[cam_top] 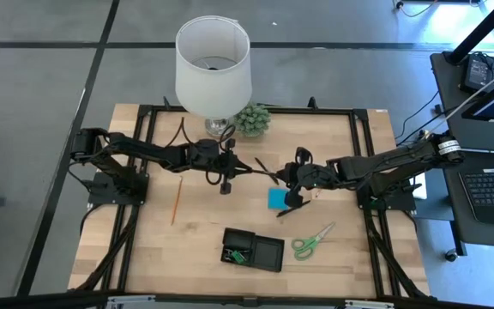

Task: Pick and place office supplies into organizer
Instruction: Put the center black pen into the desk organizer

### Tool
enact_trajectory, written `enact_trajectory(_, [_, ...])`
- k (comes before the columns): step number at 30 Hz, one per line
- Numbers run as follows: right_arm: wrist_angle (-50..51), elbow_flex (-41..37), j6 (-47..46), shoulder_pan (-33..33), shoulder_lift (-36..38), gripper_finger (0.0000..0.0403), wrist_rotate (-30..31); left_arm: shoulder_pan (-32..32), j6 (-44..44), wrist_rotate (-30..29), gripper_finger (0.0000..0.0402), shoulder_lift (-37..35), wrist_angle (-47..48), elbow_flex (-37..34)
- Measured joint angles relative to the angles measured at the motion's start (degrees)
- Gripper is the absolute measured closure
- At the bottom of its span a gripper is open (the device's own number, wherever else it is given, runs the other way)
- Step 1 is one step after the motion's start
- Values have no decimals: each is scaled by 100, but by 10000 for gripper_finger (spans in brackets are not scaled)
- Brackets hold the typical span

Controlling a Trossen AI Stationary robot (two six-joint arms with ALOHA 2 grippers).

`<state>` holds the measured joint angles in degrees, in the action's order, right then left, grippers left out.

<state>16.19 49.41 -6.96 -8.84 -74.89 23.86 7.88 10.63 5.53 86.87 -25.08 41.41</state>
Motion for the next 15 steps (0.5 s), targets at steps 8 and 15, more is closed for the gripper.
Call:
enact_trajectory(8, [-12, 0, -158, 0, 0, 348, 36, 4, -29, -63, 363, -1, -9, 2])
enact_trajectory(15, [240, 167, -195, 0, -2, 348, 34, 4, -210, -75, 336, -10, 382, 19])
